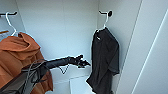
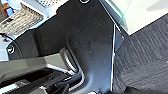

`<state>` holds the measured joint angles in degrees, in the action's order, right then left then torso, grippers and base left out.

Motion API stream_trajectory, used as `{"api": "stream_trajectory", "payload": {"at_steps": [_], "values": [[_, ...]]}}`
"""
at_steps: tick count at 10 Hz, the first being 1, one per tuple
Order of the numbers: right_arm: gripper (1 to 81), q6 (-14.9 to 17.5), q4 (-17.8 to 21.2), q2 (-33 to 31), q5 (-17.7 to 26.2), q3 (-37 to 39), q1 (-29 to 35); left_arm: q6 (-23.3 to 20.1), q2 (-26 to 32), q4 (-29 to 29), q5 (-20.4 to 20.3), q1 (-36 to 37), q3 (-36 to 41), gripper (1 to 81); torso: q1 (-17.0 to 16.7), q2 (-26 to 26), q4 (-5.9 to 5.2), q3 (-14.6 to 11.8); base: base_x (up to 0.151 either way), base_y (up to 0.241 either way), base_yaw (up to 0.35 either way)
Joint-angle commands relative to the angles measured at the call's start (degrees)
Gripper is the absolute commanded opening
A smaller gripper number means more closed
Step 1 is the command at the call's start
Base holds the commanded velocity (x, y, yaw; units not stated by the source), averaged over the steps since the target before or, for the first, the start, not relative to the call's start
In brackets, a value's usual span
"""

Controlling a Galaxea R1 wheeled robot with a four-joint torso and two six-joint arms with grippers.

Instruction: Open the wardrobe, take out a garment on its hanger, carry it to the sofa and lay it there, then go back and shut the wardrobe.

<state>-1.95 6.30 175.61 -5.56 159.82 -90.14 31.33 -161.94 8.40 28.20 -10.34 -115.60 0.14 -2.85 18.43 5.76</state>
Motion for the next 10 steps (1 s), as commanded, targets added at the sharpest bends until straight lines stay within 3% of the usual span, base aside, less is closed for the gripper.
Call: {"api": "stream_trajectory", "payload": {"at_steps": [1, 7, 10], "values": [[81.1, -0.25, 0.55, 0.47, 3.19, -0.04, 2.11, 0.05, 0.38, 9.95, -6.92, 15.91, 0.82, 81.1, 0.0, 0.0, 0.0, 0.0, 0.0, 0.0, 0.0], [81.1, -0.33, 0.55, 1.0, 3.19, -0.04, 2.28, 0.14, 0.03, 23.07, -9.65, 27.25, 0.11, 81.1, 0.05, 0.0, 0.0, 0.0, 0.0, 0.0, 0.0], [81.1, -0.33, 0.55, 1.35, 3.19, 0.13, 2.11, 0.57, -2.16, 26.48, -11.67, 31.2, -1.11, 81.1, 0.05, 0.0, 0.0, 0.02, 0.0, 0.0, 0.0]]}}
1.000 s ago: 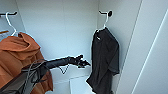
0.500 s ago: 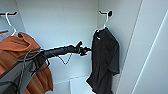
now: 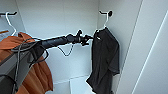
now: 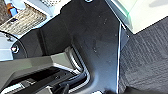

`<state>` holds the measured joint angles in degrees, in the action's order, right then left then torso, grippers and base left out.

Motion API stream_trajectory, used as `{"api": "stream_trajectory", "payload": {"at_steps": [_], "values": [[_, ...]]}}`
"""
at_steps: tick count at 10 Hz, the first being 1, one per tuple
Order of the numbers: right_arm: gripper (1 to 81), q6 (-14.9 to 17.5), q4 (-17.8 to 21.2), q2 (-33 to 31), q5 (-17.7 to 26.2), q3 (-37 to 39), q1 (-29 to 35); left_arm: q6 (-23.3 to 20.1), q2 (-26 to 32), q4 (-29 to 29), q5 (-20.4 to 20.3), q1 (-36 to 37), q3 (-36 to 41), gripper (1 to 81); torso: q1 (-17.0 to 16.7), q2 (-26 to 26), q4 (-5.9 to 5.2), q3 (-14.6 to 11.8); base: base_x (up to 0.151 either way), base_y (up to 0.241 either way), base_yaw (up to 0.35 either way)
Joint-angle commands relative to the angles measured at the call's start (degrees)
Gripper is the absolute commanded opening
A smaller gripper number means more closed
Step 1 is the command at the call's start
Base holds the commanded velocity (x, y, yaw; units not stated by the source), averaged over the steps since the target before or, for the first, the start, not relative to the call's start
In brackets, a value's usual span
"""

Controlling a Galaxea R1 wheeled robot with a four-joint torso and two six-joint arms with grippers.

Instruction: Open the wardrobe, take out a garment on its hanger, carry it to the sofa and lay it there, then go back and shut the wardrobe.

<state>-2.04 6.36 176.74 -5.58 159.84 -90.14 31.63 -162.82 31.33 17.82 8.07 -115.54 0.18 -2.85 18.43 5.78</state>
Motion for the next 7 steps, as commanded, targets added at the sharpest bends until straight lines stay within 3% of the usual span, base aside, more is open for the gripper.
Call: {"api": "stream_trajectory", "payload": {"at_steps": [1, 5, 7], "values": [[81.1, -0.25, 0.49, 0.31, 3.21, 0.11, 2.2, 0.61, -2.24, 6.34, -1.3, 13.77, -2.75, 81.1, 0.0, 0.0, 0.0, 0.0, 0.0, 0.0, 0.0], [81.1, -0.25, 1.46, 0.48, 3.21, 0.28, 2.11, 2.2, -5.86, 8.66, -5.17, 17.63, -6.1, 81.1, 0.0, 0.02, 0.0, 0.0, 0.0, 0.0, 0.0], [81.1, -0.16, 2.51, 0.48, 3.21, -0.07, 2.02, 2.29, -6.73, 8.75, -5.25, 18.69, -7.15, 81.1, 0.0, 0.02, 0.0, 0.0, 0.0, 0.0, 0.0]]}}
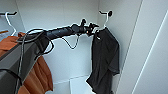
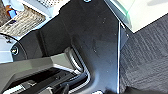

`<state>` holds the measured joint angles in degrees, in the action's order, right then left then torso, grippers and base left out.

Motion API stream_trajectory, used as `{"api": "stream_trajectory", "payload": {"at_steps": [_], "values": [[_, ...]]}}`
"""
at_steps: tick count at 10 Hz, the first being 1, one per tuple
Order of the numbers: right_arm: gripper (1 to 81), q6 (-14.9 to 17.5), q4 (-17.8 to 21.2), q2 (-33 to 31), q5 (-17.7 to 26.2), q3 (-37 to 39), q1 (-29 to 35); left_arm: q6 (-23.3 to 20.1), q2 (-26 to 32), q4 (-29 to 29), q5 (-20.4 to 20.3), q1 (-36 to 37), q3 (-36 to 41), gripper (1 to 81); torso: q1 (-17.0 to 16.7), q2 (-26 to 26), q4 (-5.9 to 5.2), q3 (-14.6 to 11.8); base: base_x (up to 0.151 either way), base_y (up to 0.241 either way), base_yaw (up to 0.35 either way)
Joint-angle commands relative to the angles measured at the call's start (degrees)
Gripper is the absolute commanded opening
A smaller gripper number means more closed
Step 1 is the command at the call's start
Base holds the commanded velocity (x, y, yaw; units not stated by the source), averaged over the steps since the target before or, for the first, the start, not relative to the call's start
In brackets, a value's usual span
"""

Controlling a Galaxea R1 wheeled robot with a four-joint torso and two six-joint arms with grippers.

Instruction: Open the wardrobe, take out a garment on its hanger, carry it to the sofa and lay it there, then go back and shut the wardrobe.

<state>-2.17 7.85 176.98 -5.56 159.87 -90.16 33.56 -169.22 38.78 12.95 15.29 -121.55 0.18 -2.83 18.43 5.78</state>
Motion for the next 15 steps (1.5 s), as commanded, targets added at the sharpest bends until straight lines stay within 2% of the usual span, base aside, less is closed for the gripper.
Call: {"api": "stream_trajectory", "payload": {"at_steps": [1, 2, 3, 4, 5, 6, 7, 8, 15], "values": [[81.1, -0.03, 0.85, 0.41, 3.19, -0.27, 2.13, 0.72, -0.42, 1.48, -0.38, 11.56, -1.41, 81.1, 0.0, 0.0, 0.0, 0.0, 0.0, 0.0, 0.0], [81.1, 0.06, 0.85, 0.41, 3.27, -0.7, 2.21, 1.24, -0.68, 1.56, -0.38, 11.65, -1.58, 81.1, 0.0, 0.0, 3.86, 0.0, 0.0, 0.0, 0.0], [81.1, 0.06, 1.11, 0.41, 3.27, -0.88, 2.22, 1.42, -1.04, 1.56, -0.38, 11.82, -1.94, 81.1, 0.0, 0.0, 5.57, 0.0, 0.0, 0.0, 0.0], [81.1, 0.06, 0.94, 0.41, 3.27, -0.8, 2.22, 1.68, -1.57, 1.91, -0.38, 12.08, -2.29, 81.1, 0.0, 0.0, 0.61, 0.0, 0.0, 0.0, 0.0], [81.1, 0.06, 0.94, 0.41, 3.27, -0.8, 2.22, 2.3, -1.83, 2.0, -0.47, 12.44, -2.29, 81.1, 0.0, 0.0, 1.6, 0.0, 0.0, 0.0, 0.0], [81.1, 0.06, 1.03, 0.41, 3.27, -0.71, 2.22, 4.73, -2.18, 2.09, -1.51, 12.53, -2.38, 81.1, 0.0, 0.0, 2.36, 0.0, 0.0, 0.0, 0.0], [81.1, 0.06, 1.03, 0.41, 3.27, -0.71, 2.31, 7.31, -2.62, 2.09, -1.78, 12.53, -2.38, 81.1, 0.02, 0.0, 2.49, 0.0, 0.0, 0.0, 0.0], [81.1, 0.06, 0.94, 0.41, 3.27, -0.8, 2.22, 7.92, -2.97, 2.18, -3.19, 12.53, -2.99, 81.1, 0.0, 0.0, 2.49, 0.0, 0.0, 0.0, 0.0], [81.1, 0.06, 0.76, 0.94, 3.27, -0.36, 1.87, 8.19, -4.64, 2.27, -7.06, 12.61, -3.25, 81.1, 0.02, 0.0, 2.49, 0.0, 0.0, 0.0, 0.0]]}}
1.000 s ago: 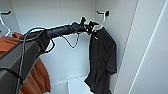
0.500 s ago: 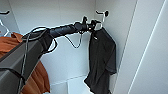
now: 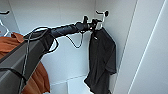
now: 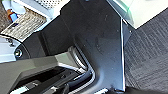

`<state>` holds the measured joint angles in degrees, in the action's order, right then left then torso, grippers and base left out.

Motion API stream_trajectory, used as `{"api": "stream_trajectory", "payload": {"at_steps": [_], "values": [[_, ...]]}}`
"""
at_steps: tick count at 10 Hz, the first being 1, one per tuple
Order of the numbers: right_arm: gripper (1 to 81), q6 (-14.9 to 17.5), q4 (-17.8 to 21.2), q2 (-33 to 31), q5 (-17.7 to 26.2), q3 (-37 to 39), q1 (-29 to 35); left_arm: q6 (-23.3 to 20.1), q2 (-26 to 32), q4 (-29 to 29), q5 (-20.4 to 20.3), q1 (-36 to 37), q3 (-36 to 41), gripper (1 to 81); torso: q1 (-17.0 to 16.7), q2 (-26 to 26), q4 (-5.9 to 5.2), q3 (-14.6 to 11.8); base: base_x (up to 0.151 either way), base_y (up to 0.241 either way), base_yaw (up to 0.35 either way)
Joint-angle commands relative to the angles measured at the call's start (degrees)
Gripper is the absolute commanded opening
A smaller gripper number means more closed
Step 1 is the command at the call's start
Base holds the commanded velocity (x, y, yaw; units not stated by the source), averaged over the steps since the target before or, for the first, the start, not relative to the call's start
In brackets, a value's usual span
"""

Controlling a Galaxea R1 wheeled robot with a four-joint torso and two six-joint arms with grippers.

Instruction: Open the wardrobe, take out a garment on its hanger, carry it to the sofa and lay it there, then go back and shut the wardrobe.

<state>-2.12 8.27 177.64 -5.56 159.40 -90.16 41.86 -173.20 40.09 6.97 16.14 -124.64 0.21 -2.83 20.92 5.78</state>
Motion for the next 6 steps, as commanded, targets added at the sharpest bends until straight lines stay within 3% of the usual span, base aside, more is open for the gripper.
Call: {"api": "stream_trajectory", "payload": {"at_steps": [1, 6], "values": [[81.1, 0.01, 0.35, 0.28, 3.27, 0.11, 1.78, -0.11, -1.53, 0.51, -1.44, 11.67, -0.26, 81.1, 0.0, 0.0, 0.0, 0.0, 0.0, 0.0, 0.0], [81.1, 0.1, 0.61, 0.28, 3.36, 0.19, 1.34, -0.11, -2.41, -2.04, -7.94, 10.18, 3.43, 81.1, 0.0, 0.0, 0.0, 0.0, 0.0, 0.0, 0.0]]}}
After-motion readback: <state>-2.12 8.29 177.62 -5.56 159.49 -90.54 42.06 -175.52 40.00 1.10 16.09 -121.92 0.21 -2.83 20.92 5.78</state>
